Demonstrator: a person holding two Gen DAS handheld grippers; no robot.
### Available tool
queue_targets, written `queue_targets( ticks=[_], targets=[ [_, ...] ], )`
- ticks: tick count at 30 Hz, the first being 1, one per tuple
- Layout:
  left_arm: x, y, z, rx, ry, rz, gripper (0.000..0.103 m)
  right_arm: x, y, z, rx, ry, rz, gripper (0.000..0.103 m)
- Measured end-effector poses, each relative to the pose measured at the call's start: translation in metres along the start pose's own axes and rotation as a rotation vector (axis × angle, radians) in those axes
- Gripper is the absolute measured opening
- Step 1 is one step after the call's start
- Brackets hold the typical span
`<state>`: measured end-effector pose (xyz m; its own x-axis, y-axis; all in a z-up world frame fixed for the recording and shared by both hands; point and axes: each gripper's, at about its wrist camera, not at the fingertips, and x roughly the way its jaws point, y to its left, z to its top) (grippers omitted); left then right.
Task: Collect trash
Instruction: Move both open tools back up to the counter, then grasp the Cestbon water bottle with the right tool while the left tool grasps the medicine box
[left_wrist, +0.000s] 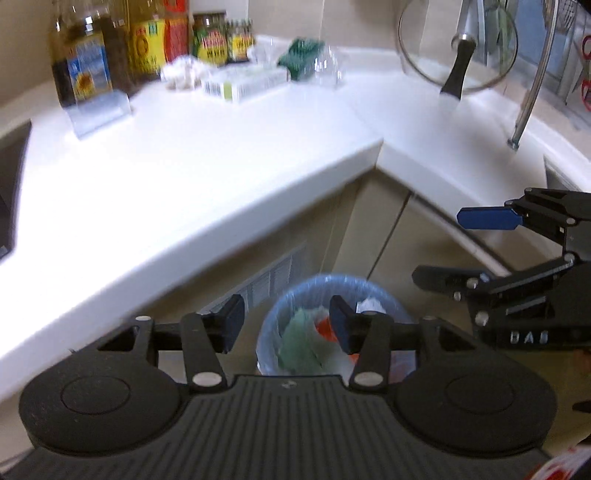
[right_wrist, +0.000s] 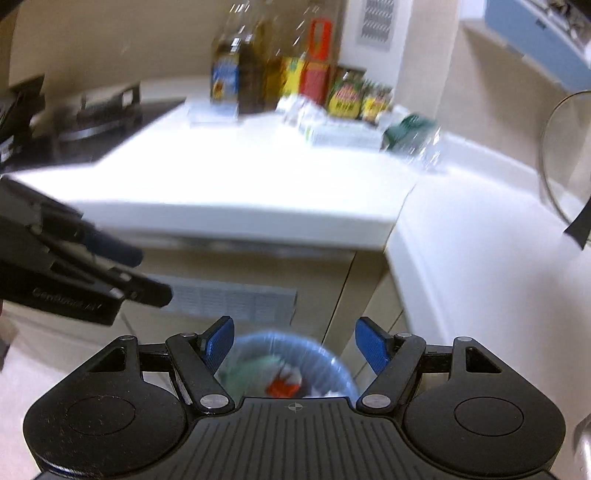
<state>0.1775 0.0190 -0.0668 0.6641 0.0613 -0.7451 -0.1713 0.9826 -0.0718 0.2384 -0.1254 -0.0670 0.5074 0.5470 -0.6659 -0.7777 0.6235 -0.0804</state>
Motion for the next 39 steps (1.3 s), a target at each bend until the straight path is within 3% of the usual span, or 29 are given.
queue_targets(
  ticks=[10, 15, 19, 31, 39],
  targets=[
    [-0.032, 0.017, 0.04, 0.035, -0.139, -0.013, 0.069, -0.014, -0.032, 0.054, 0.128, -0.103, -0.102, 0.072],
    [-0.024, 0.025, 0.059, 0.06, -0.153, 0.0, 0.07, -0.01, -0.061, 0.082, 0.167, -0.128, -0.12, 0.072],
    [-0.016, 0.033, 0.075, 0.026, -0.179, 0.037, 0.076, 0.008, -0.092, 0.102, 0.181, -0.132, -0.091, 0.072],
    [0.029, 0.034, 0.131, -0.021, -0.157, 0.185, 0.084, 0.088, -0.191, 0.156, 0.161, -0.109, 0.049, 0.072],
    [0.07, 0.04, 0.167, 0.024, -0.111, 0.178, 0.085, 0.14, -0.232, 0.192, 0.232, -0.083, 0.108, 0.072]
  ],
)
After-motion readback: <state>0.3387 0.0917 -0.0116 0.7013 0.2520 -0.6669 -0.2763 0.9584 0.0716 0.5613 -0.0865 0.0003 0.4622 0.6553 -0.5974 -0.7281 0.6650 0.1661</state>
